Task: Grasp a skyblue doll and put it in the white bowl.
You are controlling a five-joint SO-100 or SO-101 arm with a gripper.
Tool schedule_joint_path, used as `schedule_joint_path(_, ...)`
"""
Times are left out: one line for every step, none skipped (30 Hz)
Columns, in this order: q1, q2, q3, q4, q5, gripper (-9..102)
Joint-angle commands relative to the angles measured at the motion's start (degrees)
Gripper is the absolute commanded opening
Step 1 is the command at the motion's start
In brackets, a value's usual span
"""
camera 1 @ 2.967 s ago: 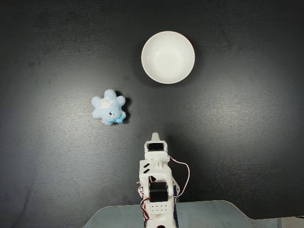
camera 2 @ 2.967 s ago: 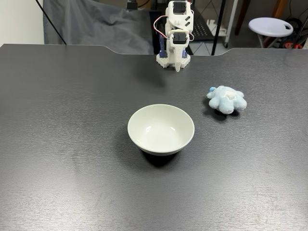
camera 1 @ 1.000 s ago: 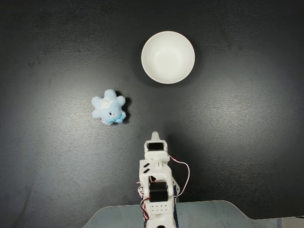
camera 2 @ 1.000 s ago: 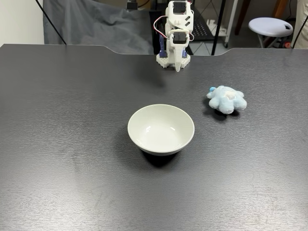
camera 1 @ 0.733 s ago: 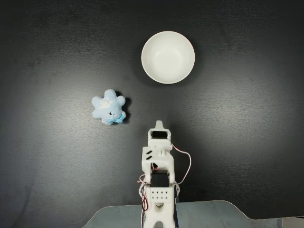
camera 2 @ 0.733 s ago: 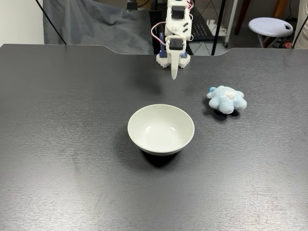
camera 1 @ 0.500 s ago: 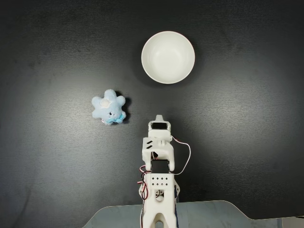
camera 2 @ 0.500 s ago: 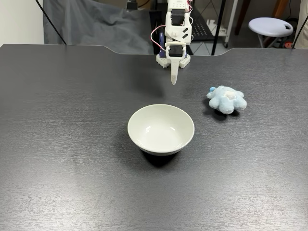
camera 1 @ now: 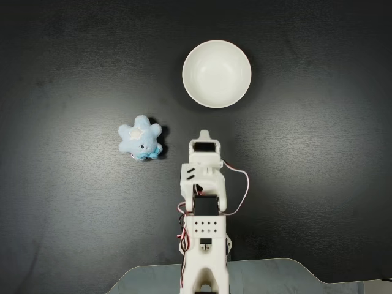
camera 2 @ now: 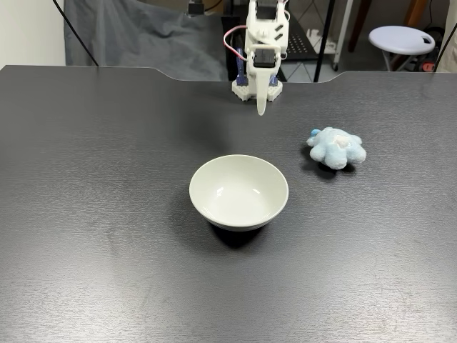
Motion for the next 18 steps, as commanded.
schedule_joint_path(-0.09, -10.46, -25.14, 19.86, -0.26, 2)
schedule_joint_path(-0.62, -11.69, -28.3, 25.31, -0.35, 2)
schedule_joint_path(-0.88, -12.48, -31.03, 30.59, -0.44, 2)
schedule_joint_path(-0.97, -13.1, -33.31, 34.72, -0.53, 2)
schedule_joint_path(-1.05, -13.27, -35.24, 38.41, -0.7, 2)
schedule_joint_path(-1.14, -13.27, -36.65, 41.04, -1.41, 2)
schedule_joint_path(-1.41, -13.36, -37.71, 42.71, -3.16, 2)
schedule_joint_path(-2.37, -13.36, -38.32, 43.86, -6.15, 2)
schedule_joint_path(-4.04, -13.36, -38.76, 44.38, -10.28, 2)
schedule_joint_path(-5.98, -13.45, -38.85, 44.82, -15.12, 2)
schedule_joint_path(-7.82, -13.45, -38.85, 45.0, -20.3, 2)
schedule_joint_path(-9.4, -13.45, -38.85, 45.0, -25.58, 2)
schedule_joint_path(-10.72, -13.45, -38.67, 45.0, -30.5, 2)
schedule_joint_path(-11.95, -13.45, -38.5, 45.0, -35.07, 2)
schedule_joint_path(-13.27, -13.54, -38.23, 45.0, -38.85, 2)
schedule_joint_path(-14.85, -13.89, -38.14, 45.0, -41.66, 2)
schedule_joint_path(-16.79, -14.5, -38.14, 44.56, -44.12, 2)
schedule_joint_path(-18.72, -15.29, -38.14, 44.3, -45.53, 3)
